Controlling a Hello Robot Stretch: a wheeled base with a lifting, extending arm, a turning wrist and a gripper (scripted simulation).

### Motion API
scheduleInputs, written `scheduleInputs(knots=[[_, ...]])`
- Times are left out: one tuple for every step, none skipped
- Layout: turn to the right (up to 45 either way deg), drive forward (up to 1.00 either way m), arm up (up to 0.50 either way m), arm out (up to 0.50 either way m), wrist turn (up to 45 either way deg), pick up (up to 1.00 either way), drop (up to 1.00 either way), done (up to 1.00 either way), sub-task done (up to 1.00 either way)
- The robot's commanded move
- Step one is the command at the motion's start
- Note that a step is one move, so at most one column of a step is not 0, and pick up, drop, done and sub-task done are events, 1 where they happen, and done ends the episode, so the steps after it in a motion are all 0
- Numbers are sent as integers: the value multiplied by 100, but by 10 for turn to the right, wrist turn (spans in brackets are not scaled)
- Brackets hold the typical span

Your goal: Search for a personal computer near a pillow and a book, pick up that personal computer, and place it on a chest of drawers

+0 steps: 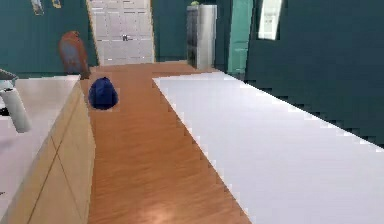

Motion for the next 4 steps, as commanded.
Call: scheduleInputs(knots=[[0, 15, 0, 0, 0, 0, 0, 0, 0], [90, 0, 0, 0, 0, 0, 0, 0, 0], [0, 100, 0, 0, 0, 0, 0, 0, 0], [0, 100, 0, 0, 0, 0, 0, 0, 0]])
